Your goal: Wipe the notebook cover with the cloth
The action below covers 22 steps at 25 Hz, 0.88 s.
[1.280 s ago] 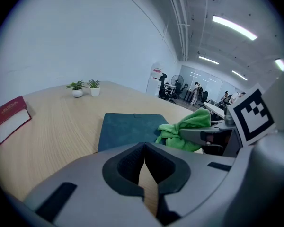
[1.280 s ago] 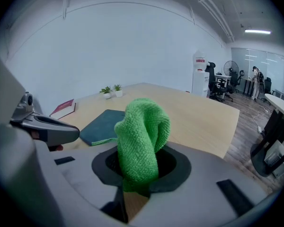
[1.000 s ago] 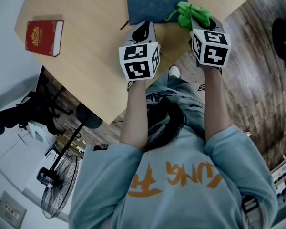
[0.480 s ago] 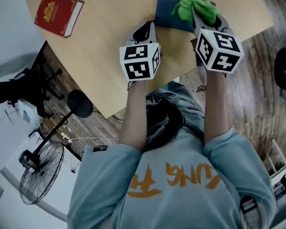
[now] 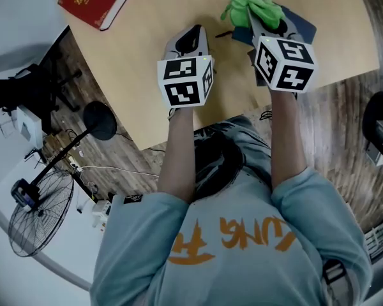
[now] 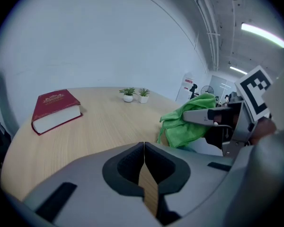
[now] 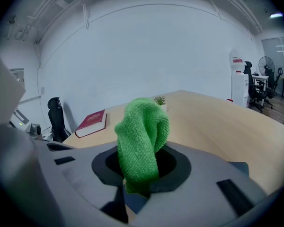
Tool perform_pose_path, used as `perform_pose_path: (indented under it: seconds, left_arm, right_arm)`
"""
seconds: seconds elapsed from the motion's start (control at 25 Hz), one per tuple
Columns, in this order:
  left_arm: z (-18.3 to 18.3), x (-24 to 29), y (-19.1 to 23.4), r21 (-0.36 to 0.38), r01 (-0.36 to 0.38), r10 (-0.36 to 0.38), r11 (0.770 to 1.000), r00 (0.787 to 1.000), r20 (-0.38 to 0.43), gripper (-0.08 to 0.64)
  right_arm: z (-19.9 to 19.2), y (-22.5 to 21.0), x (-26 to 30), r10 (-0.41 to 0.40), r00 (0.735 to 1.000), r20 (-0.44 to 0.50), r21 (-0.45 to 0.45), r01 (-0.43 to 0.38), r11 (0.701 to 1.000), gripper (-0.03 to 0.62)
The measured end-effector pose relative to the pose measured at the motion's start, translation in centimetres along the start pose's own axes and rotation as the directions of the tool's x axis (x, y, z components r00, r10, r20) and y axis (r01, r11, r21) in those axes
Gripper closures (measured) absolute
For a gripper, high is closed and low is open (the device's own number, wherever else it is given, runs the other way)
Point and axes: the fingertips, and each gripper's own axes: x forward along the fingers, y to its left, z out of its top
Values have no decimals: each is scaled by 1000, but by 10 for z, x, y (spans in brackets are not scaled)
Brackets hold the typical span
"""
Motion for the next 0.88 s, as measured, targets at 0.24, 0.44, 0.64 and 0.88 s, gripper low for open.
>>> perform_pose_path:
  seconds: [0.24, 0.44, 0.64, 0.88]
  left_arm:
    - [-4, 9, 10, 10, -10, 10, 1000, 1000, -24, 538]
    - [-5, 19, 6, 21, 5, -4, 1000, 999, -44, 538]
    - [-5, 27, -3, 35, 30, -28, 999, 998, -55, 538]
    - [-7, 29, -17, 54, 56, -52, 997, 997, -65, 538]
  right_arm:
    - [-14, 1, 23, -5, 998, -61, -2, 5, 1000, 509]
    - [-26, -9, 28, -11, 994, -105, 13, 13, 1000, 509]
    - [-32, -18, 29, -2, 991, -135, 34, 7, 999, 508]
    - [-37, -30, 19, -29, 990, -136, 45, 35, 998, 508]
